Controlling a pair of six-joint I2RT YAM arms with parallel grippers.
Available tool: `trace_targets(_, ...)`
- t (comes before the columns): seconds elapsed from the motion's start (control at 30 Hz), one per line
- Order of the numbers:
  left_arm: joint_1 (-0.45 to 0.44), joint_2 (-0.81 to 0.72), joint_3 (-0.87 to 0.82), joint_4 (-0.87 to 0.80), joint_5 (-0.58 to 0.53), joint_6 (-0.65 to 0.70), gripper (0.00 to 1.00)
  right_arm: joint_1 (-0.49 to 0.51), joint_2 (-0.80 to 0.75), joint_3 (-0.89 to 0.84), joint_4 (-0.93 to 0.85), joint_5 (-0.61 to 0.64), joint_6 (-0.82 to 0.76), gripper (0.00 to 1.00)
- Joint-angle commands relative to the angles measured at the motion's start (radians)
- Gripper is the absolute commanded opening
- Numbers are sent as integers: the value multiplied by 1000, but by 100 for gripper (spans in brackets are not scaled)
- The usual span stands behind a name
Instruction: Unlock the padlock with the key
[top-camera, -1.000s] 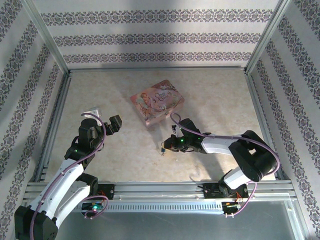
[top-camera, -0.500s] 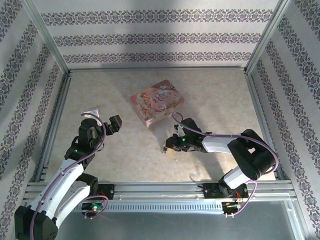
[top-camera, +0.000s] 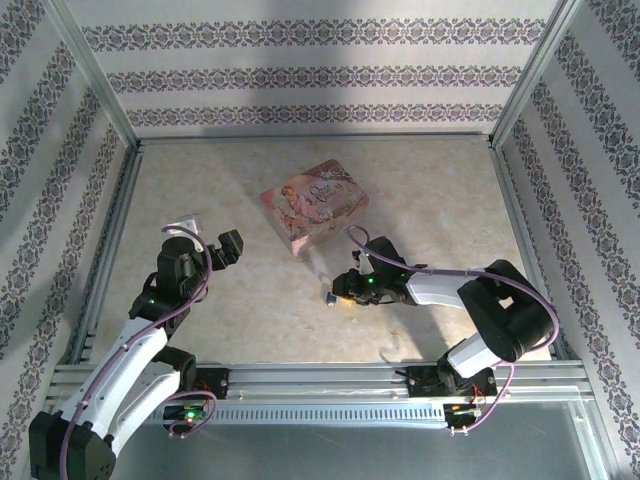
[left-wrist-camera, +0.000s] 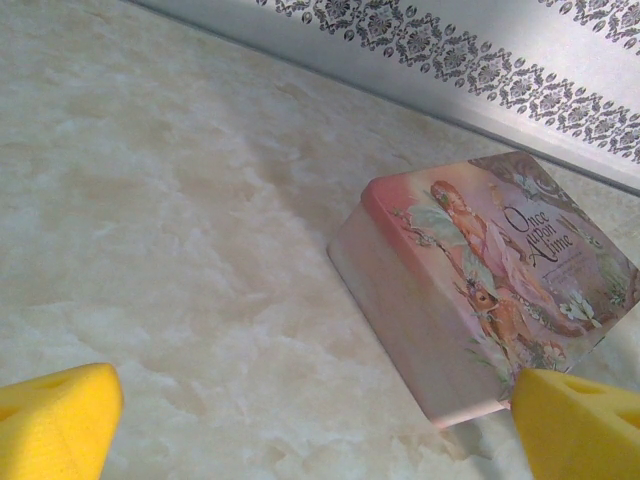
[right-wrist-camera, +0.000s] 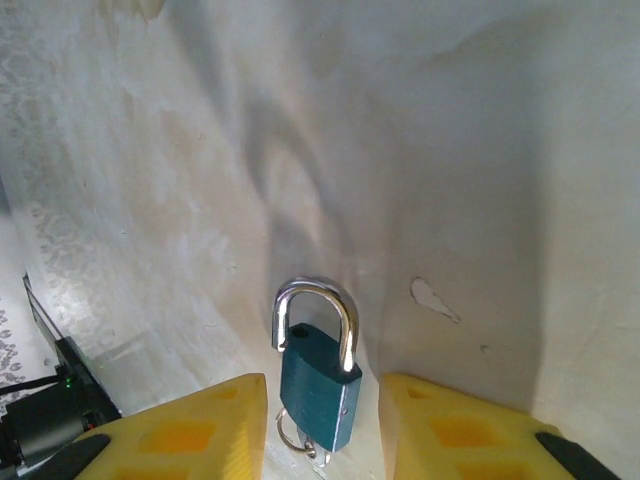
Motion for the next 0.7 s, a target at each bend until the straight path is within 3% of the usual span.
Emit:
trace_targets(0.0, 10, -9, 11, -27, -16, 14, 99, -15, -60, -16, -45, 31, -29, 35)
trace_targets(0.33, 10, -10, 14, -18, -44, 26, 99, -49, -288, 55, -346, 178, -180, 45)
trace_targets(0.67, 11, -32, 12, -10, -111, 46, 99, -158, -560, 93, -510, 309, -312, 57)
